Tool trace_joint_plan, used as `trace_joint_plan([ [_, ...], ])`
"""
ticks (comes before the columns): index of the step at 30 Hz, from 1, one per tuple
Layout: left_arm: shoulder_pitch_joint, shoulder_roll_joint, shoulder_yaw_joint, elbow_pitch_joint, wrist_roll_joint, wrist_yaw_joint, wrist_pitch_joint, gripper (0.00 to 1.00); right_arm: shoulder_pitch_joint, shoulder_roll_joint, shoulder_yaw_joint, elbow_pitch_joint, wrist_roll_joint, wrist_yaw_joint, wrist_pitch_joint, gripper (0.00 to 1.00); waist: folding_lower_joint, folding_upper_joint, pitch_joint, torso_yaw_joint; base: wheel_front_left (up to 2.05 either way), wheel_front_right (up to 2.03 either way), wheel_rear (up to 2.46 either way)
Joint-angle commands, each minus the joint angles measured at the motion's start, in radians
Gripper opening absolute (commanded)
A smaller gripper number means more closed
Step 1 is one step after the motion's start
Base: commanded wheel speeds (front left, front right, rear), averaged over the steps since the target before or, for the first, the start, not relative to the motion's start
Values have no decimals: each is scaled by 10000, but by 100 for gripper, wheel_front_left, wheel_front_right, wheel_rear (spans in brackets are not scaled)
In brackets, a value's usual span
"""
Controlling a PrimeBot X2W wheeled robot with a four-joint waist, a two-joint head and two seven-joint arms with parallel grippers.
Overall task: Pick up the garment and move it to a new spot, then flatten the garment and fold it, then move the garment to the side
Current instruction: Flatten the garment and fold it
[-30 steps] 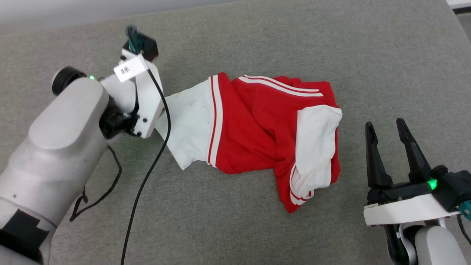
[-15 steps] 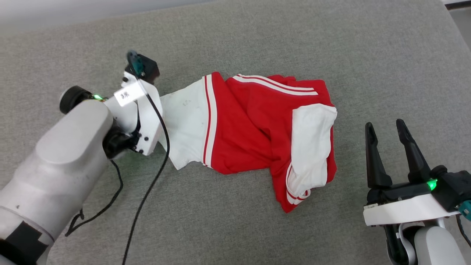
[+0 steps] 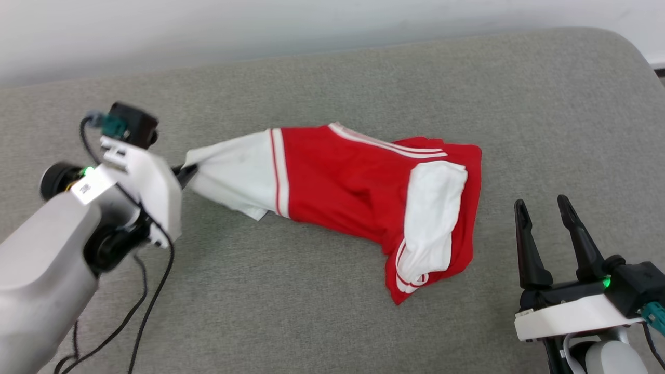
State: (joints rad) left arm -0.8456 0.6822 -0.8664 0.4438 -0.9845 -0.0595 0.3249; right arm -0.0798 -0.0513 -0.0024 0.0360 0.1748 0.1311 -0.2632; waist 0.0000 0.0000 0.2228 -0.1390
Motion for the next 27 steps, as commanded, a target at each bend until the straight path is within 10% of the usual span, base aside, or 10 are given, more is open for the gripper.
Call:
trace_joint_plan([
  [1,479,371,171,-311,-195,261,-130,0,169,19,-30,2,-71,-7,-24,100,0,0,-153,170,0,0,0],
  [11,2614,1369,476,-861,-1009,1247,-472,0,231,19,-44,53,-159,-7,-24,100,0,0,-212,519,0,0,0],
  [20,3623,877,249,439,-1354,1279,-755,0,112,19,-97,128,-336,-7,-24,100,0,0,-207,563,0,0,0],
  [23,3536,544,436,692,-1212,1326,-1572,100,62,19,-230,111,-437,-7,-24,100,0,0,-325,639,0,0,0],
  [27,3387,227,654,840,-625,1618,-3289,100,-100,20,-433,-125,-647,-7,-24,100,0,0,-569,773,0,0,0],
])
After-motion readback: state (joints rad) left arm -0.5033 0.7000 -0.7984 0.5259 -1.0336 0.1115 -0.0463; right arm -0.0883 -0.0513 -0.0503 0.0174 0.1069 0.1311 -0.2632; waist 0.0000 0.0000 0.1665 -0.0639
